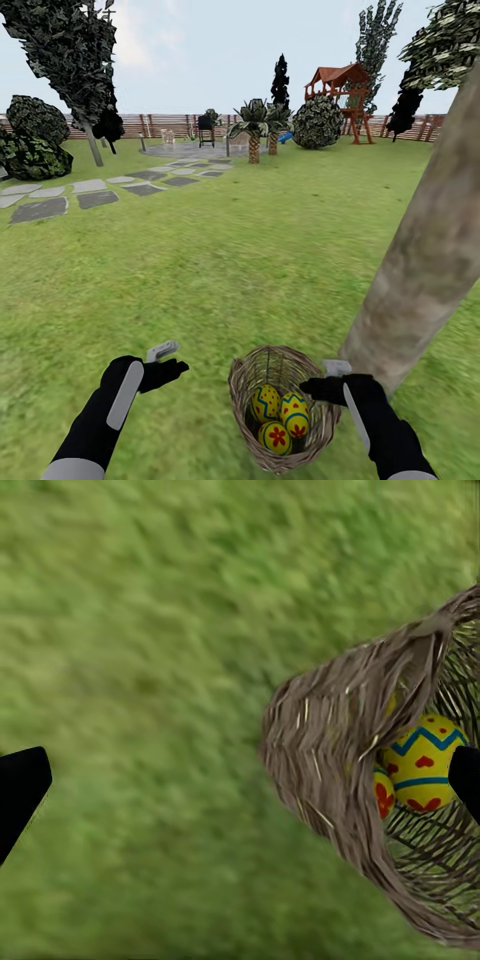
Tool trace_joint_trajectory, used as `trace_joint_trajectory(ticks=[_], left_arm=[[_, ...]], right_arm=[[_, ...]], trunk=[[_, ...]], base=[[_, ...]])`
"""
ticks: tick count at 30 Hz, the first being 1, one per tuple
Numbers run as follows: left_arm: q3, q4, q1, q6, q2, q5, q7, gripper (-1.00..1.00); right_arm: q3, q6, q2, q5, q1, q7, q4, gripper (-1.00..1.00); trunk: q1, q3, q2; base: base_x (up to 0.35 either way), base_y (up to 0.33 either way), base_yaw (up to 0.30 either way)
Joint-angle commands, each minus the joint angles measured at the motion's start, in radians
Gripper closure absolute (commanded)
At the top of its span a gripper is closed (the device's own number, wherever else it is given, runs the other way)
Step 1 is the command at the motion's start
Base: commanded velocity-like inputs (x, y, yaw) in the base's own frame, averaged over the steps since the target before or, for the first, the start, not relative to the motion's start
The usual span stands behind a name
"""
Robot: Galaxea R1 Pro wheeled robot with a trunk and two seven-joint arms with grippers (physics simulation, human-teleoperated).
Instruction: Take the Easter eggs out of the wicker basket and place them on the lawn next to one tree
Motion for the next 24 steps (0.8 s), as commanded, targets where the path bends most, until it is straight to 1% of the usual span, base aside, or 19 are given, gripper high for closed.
trace_joint_trajectory(ticks=[1, 3, 4, 5, 7, 9, 12, 18, 20, 22, 24], left_arm=[[0.001, -0.001, -0.001, 0.003, -0.002, 0.011, 0.008, -1.00], [0.001, 0.000, -0.001, 0.002, -0.005, 0.011, 0.007, -1.00], [0.001, 0.000, -0.001, 0.002, -0.006, 0.010, 0.006, -1.00], [0.000, 0.000, -0.001, 0.002, -0.004, 0.010, 0.006, -1.00], [0.000, -0.001, -0.001, 0.002, -0.002, 0.010, 0.006, -1.00], [0.000, -0.002, -0.001, 0.002, -0.001, 0.011, 0.007, -1.00], [0.000, -0.002, -0.001, 0.002, -0.002, 0.011, 0.007, -1.00], [-0.001, -0.001, -0.001, 0.002, -0.003, 0.011, 0.007, -1.00], [-0.003, -0.001, -0.001, 0.002, -0.004, 0.011, 0.007, -1.00], [-0.004, -0.001, -0.001, 0.001, -0.005, 0.011, 0.006, -1.00], [-0.004, -0.001, -0.001, 0.001, -0.003, 0.011, 0.006, -1.00]], right_arm=[[0.030, 0.000, 0.006, 0.010, 0.000, -0.034, 0.000, -1.00], [0.056, -0.007, 0.019, 0.009, 0.000, -0.083, 0.001, -1.00], [0.068, -0.010, 0.033, 0.009, 0.000, -0.108, 0.002, -1.00], [0.075, -0.011, 0.044, 0.008, 0.000, -0.123, 0.003, -1.00], [0.088, -0.012, 0.052, 0.008, 0.000, -0.131, 0.005, -1.00], [0.119, -0.013, 0.055, 0.006, 0.000, -0.135, 0.018, -1.00], [0.140, -0.014, 0.056, 0.008, 0.000, -0.138, 0.058, -1.00], [0.147, -0.028, 0.056, 0.014, 0.000, -0.148, 0.098, -1.00], [0.148, -0.041, 0.056, 0.014, 0.000, -0.179, 0.102, -1.00], [0.155, -0.058, 0.060, 0.012, 0.000, -0.238, 0.104, -1.00], [0.166, -0.069, 0.070, 0.009, -0.001, -0.297, 0.104, -1.00]], trunk=[[0.000, -0.001, 0.000], [0.000, -0.001, 0.000], [0.000, -0.001, 0.000], [0.000, -0.001, 0.000], [0.000, -0.001, 0.000], [0.000, -0.001, 0.000], [0.000, -0.001, 0.000], [0.000, -0.001, 0.000], [0.000, -0.001, 0.000], [0.000, -0.001, 0.000], [0.000, -0.001, 0.000]], base=[[0.111, 0.258, 0.000], [0.116, 0.272, 0.000], [0.110, 0.244, 0.000], [0.061, 0.131, 0.000], [0.032, 0.069, 0.000], [0.012, 0.026, 0.000], [0.003, 0.007, 0.000], [0.000, 0.001, 0.000], [0.000, 0.000, 0.000], [0.000, 0.000, 0.000], [0.000, 0.000, 0.000]])
